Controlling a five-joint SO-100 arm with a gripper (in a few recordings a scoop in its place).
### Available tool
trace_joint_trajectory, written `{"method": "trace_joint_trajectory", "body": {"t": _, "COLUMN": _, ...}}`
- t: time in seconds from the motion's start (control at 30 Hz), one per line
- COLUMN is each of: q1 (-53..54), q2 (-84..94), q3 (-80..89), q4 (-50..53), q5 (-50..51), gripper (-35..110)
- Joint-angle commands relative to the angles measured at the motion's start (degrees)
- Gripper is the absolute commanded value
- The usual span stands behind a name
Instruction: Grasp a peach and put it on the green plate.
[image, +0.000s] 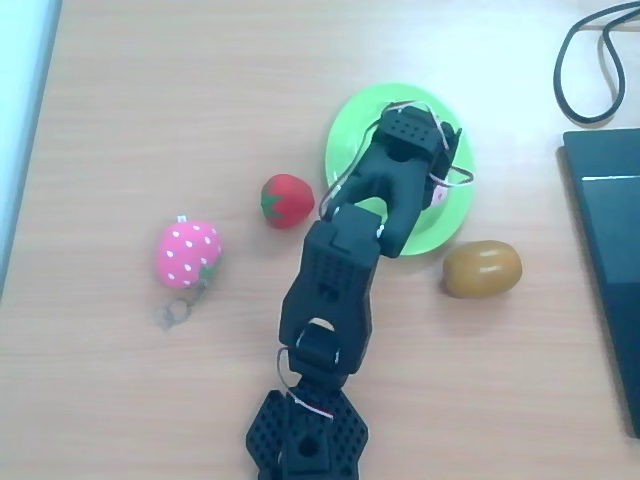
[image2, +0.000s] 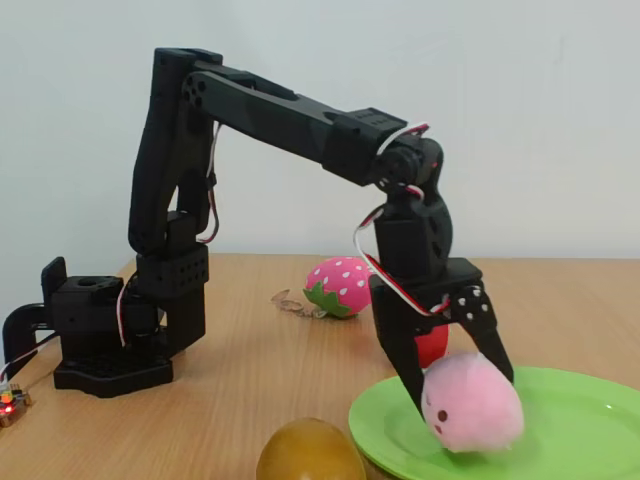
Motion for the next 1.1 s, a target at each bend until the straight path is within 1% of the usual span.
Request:
{"method": "trace_joint_trajectory", "body": {"t": 0.0, "q1": 1.05, "q2": -0.97, "q3": -3.60, "q4": 0.53, "q5": 0.26, "gripper": 27}}
{"method": "trace_joint_trajectory", "body": {"t": 0.6, "q1": 1.05, "q2": -5.01, "q3": -5.45, "q4": 2.37, "q5": 0.26, "gripper": 31}}
{"method": "trace_joint_trajectory", "body": {"t": 0.73, "q1": 0.79, "q2": -5.45, "q3": -5.45, "q4": 3.25, "q5": 0.26, "gripper": 34}}
{"method": "trace_joint_trajectory", "body": {"t": 0.93, "q1": 0.00, "q2": -4.83, "q3": -5.45, "q4": 3.69, "q5": 0.70, "gripper": 45}}
{"method": "trace_joint_trajectory", "body": {"t": 1.07, "q1": -0.26, "q2": -4.31, "q3": -5.45, "q4": 4.13, "q5": 1.32, "gripper": 49}}
